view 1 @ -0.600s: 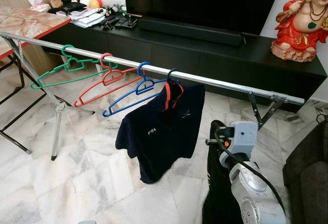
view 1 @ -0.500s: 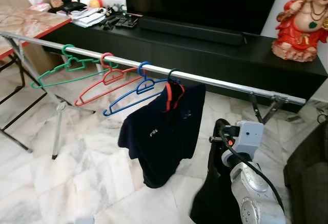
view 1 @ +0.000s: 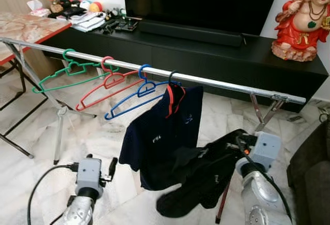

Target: Hang hanger

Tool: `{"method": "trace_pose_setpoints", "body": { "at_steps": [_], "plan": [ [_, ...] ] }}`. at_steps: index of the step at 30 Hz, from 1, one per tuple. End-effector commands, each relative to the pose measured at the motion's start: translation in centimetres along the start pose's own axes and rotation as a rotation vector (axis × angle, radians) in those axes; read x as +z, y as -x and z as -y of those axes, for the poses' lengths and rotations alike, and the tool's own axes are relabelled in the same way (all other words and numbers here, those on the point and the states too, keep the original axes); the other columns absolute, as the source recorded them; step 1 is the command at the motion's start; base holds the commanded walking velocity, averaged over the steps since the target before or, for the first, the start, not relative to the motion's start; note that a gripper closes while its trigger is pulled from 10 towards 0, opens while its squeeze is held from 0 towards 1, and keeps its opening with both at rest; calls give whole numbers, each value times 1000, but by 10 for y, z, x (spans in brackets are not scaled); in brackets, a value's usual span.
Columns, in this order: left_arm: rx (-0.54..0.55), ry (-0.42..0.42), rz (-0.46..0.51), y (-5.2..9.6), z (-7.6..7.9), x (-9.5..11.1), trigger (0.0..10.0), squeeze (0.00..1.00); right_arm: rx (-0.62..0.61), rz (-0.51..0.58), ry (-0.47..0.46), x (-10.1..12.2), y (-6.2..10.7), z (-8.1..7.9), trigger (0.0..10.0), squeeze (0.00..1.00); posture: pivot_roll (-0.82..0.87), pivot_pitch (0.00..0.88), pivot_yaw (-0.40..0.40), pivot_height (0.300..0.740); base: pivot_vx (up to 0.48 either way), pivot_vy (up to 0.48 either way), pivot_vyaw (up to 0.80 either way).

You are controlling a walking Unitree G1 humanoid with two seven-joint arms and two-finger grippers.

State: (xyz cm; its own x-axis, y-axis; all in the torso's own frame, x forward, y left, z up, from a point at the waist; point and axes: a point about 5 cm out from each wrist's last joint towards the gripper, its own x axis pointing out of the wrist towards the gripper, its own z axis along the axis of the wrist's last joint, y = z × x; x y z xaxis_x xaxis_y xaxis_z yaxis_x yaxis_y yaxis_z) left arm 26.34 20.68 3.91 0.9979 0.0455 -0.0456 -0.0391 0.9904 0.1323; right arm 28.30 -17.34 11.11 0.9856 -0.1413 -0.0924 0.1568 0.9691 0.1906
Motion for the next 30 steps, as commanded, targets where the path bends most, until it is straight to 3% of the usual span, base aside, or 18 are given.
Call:
{"method": "trace_pose_setpoints", "body": {
  "at_steps": [1,4,9,13,21,30],
  "plan": [
    [-3,4,-24,1,-3,-3,10000,0,11,30,-38,6,0,-7,10000,0,-12,72,19,740,0,480,0],
    [-15,14,-18,-1,3,2,10000,0,14,-2,-43,0,3,-7,10000,0,-13,67,20,740,0,480,0],
    [-64,16,-11,-2,9,7,10000,0,12,-2,-52,-2,3,-8,10000,0,-10,57,23,740,0,480,-800],
    [-69,10,-9,-1,9,7,10000,0,48,12,-52,1,-2,-19,10000,0,-3,49,16,740,0,480,-800],
    [-65,14,-11,1,7,9,10000,0,70,23,-35,3,-6,-24,10000,0,4,41,13,740,0,480,-800],
    [-65,20,-16,1,8,10,10000,0,79,47,-23,7,-8,-26,10000,0,7,62,12,740,0,480,0]
  ]
}}
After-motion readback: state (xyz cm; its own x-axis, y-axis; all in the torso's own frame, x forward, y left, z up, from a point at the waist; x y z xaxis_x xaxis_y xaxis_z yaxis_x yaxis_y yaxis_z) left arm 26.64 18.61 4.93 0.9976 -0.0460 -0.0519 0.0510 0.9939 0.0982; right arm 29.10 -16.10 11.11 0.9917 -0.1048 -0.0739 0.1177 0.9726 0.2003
